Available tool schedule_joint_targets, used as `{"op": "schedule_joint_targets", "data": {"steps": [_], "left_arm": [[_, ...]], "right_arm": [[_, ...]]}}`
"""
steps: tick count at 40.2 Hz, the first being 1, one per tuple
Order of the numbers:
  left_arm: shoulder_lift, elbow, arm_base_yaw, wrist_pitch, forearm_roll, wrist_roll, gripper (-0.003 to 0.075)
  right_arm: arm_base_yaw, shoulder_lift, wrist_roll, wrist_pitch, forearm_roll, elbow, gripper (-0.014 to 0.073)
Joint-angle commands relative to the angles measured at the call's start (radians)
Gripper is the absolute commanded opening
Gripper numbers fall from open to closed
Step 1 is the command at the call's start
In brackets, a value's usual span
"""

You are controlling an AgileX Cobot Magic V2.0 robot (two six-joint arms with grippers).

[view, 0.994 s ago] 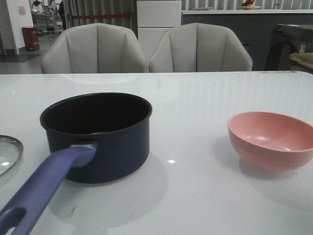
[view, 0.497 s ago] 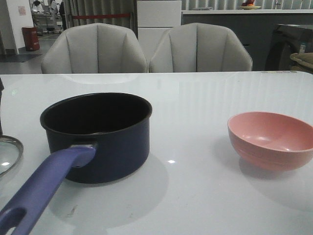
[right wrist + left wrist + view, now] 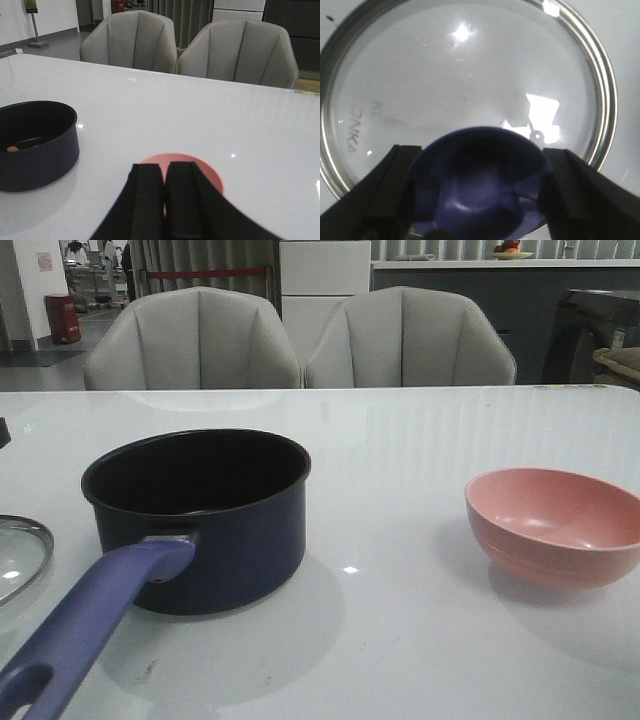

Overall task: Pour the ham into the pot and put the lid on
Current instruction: 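Move the left gripper down to the purple knob of the lid and grasp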

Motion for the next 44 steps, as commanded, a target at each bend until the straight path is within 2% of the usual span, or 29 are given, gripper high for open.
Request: {"op": "schedule_joint_targets", "data": {"steps": [1, 7, 11, 34, 44], "left_arm": [[-0.041, -0.025, -0.002, -0.005, -0.019, -0.001, 0.038], [-0.041, -0.025, -0.002, -0.005, -0.019, -0.001, 0.0279], [-0.041, -0.025, -0.002, -0.005, -0.019, -0.001, 0.0238], [-0.106, -0.033, -0.002, -0.016, -0.014, 0.017, 0.0229], [-0.141, -0.096, -0.002, 0.063, -0.014, 0.025, 0.0229]], "right_arm": [[0.0, 0.008, -0.008, -0.078, 0.004, -0.028, 0.0158], [0.0, 0.008, -0.008, -0.078, 0.004, -0.028, 0.0158], [0.0, 0.008, -0.008, -0.078, 0.004, -0.028, 0.0158], [0.0, 0.008, -0.008, -0.078, 0.004, -0.028, 0.0158], [0.0, 0.008, -0.008, -0.078, 0.004, -0.028, 0.0158]]}}
